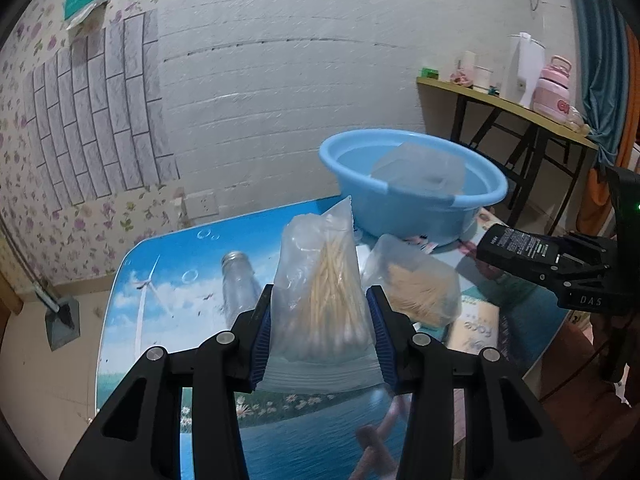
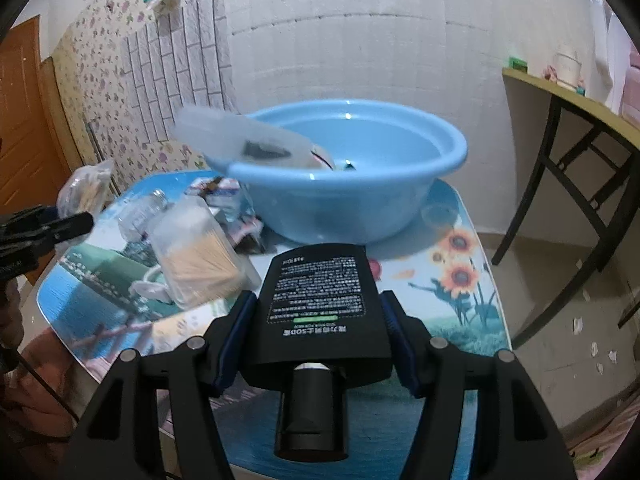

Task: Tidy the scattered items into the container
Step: 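Carry the swab bag and black power bank over the blue basin with both grippers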

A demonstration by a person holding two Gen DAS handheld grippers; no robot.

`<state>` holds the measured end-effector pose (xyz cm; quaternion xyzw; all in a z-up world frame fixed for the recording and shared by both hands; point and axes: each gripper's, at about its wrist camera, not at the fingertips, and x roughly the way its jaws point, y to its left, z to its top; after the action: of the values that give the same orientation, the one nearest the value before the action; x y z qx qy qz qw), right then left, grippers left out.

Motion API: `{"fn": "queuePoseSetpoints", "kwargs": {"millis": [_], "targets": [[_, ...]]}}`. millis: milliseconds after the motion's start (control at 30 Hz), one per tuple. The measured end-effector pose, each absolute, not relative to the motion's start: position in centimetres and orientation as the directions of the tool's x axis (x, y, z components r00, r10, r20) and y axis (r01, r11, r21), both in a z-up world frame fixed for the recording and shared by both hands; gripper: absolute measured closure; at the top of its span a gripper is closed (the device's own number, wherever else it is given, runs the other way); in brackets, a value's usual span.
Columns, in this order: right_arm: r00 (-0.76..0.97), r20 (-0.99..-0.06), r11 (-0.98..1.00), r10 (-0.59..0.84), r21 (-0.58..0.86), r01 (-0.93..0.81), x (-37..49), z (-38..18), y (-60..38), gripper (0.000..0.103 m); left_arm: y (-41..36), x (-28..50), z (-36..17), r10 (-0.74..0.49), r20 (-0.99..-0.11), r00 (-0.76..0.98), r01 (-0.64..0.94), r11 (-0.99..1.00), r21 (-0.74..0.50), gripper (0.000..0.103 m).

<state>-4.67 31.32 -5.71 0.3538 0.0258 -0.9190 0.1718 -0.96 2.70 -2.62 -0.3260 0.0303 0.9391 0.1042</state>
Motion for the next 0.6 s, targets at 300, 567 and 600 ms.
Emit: {"fn": "queuePoseSetpoints", "kwargs": {"millis": [300,567,600], "targets": [[-0.732,-0.582,-0.924,-0.354,0.100,0.368,-3.7,-2.5,31.6,0.042,6.0,-1.5,-1.0,0.246,-0.589,-0.770,-0.311,-0.950,0.011,0.059],[-0.759,-0.536,-0.920,-0.369,0.095,0.379,-4.4,-1.0,31.7,0.042,9.5,-4.0,-0.7,0.281,-0.586,-0.760,-0.373,-0.927,0.038,0.059],[-0.761,-0.533,-0.919,-0.371,0.096,0.381,-4.6,-0.9,31.7,0.042,9.8,-4.4,-0.6,0.277,-0.588,-0.760,-0.374,-0.926,0.047,0.059]]}}
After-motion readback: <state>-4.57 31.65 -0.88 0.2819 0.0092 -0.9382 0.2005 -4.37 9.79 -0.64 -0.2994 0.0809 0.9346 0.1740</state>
